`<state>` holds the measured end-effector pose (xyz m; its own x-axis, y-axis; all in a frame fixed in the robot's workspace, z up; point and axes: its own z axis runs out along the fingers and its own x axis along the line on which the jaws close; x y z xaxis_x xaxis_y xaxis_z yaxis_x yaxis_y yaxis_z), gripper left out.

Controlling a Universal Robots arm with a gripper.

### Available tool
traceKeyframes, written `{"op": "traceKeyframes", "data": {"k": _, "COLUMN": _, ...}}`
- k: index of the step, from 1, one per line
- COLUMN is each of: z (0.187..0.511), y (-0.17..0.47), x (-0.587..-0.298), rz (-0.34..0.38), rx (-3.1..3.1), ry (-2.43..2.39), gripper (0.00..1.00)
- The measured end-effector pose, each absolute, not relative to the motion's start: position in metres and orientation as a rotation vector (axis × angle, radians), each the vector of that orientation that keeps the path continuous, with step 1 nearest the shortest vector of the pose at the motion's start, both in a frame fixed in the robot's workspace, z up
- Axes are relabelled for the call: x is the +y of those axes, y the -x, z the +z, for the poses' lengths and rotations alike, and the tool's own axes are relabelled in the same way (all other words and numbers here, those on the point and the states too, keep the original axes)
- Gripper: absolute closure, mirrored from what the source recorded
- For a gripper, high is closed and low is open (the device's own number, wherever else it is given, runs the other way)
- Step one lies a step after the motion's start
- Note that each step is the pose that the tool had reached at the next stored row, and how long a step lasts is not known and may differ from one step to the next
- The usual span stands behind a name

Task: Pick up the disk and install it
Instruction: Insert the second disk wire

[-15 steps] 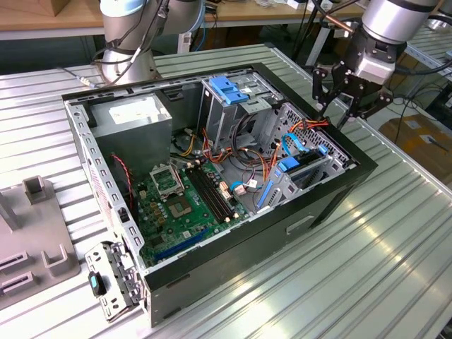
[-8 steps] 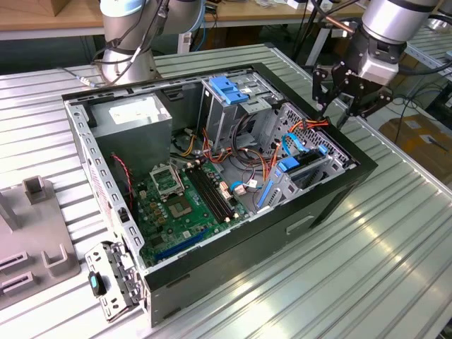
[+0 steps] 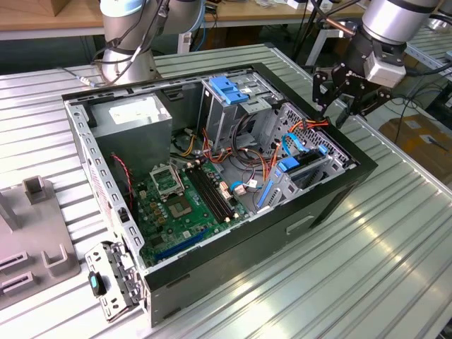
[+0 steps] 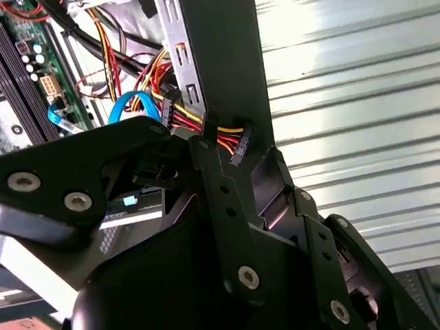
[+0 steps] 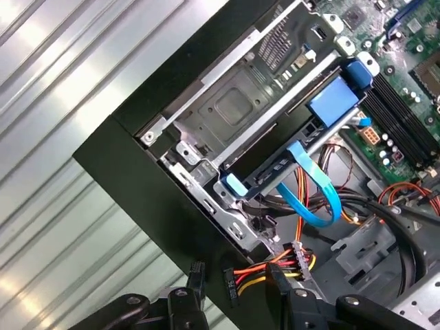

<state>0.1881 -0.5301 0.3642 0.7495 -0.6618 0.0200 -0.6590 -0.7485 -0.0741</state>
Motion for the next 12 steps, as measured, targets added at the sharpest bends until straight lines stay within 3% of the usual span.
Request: {"op": "traceKeyframes", "data": {"k": 12, "z": 0.3637, "y": -0.1958, "x": -0.5301, "rz": -0.061, "rx": 0.851, "ry": 2.955, "gripper": 0.52}}
